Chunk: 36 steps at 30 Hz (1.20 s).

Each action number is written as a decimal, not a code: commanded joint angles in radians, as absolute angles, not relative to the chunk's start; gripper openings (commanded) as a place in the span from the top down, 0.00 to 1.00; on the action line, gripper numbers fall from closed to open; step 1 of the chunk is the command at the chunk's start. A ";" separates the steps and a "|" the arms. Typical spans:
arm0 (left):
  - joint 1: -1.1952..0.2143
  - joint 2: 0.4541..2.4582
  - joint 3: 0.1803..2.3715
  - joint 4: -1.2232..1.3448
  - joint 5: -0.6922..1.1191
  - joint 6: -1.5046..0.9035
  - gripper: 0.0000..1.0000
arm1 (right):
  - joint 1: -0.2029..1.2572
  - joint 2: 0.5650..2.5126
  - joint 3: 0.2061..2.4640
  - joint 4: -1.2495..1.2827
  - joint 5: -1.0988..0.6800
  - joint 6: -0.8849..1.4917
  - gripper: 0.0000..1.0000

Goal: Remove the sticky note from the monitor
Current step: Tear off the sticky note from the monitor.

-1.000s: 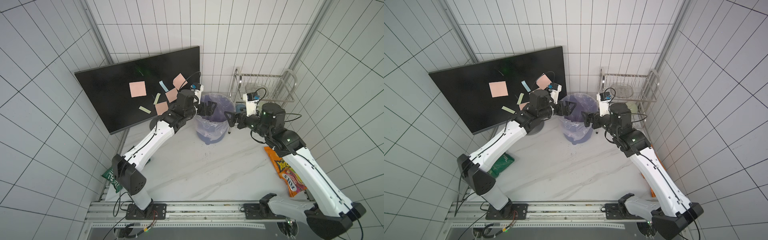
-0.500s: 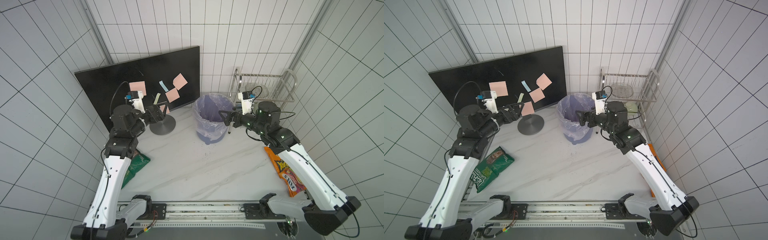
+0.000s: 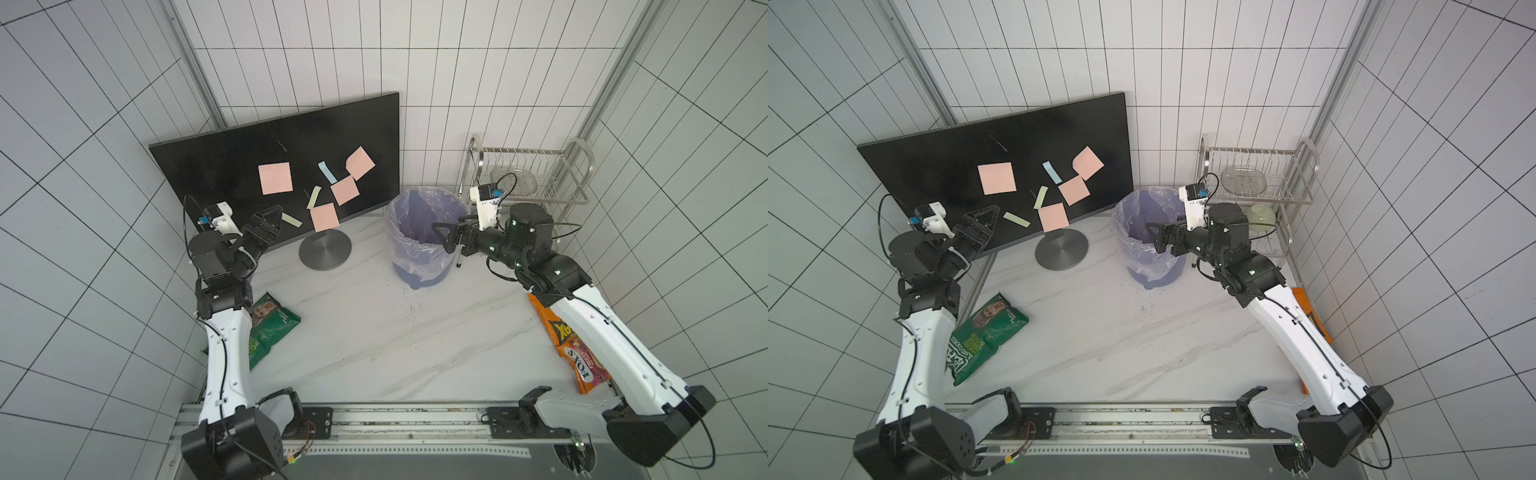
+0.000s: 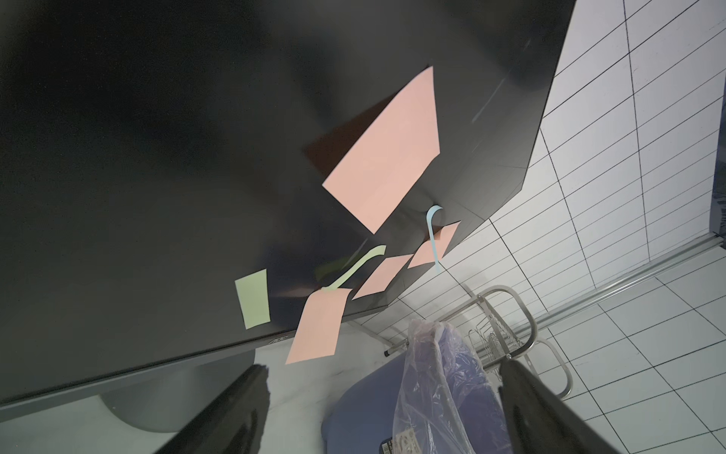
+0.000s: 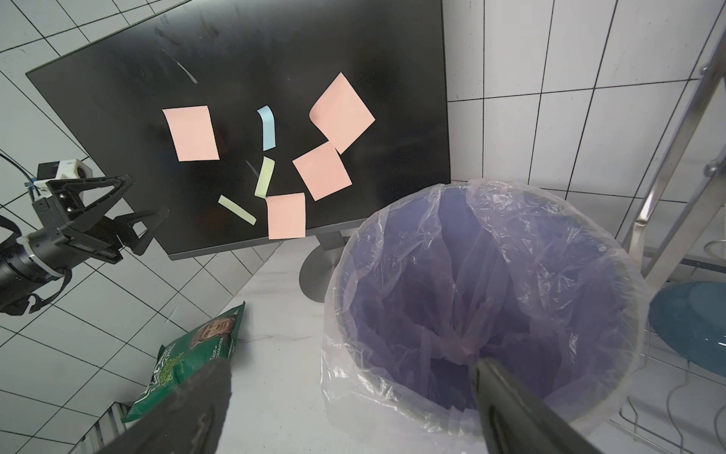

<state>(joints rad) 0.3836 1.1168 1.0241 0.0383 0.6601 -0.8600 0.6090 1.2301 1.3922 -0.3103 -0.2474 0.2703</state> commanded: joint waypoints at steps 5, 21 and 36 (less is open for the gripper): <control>0.387 1.224 1.098 0.215 0.682 -0.940 0.12 | 0.616 1.207 1.376 -0.276 -0.264 0.282 0.01; 0.329 1.363 1.196 0.260 0.635 -0.955 0.28 | 0.616 1.205 1.369 -0.271 -0.273 0.283 0.01; 0.318 1.410 1.242 0.229 0.597 -0.942 0.53 | 0.612 1.191 1.358 -0.272 -0.266 0.279 0.01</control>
<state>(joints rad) 0.3214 1.3983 1.2106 0.2249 0.6113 -0.9501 0.6090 1.2152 1.3678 -0.2970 -0.2581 0.2745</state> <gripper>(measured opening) 0.470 0.987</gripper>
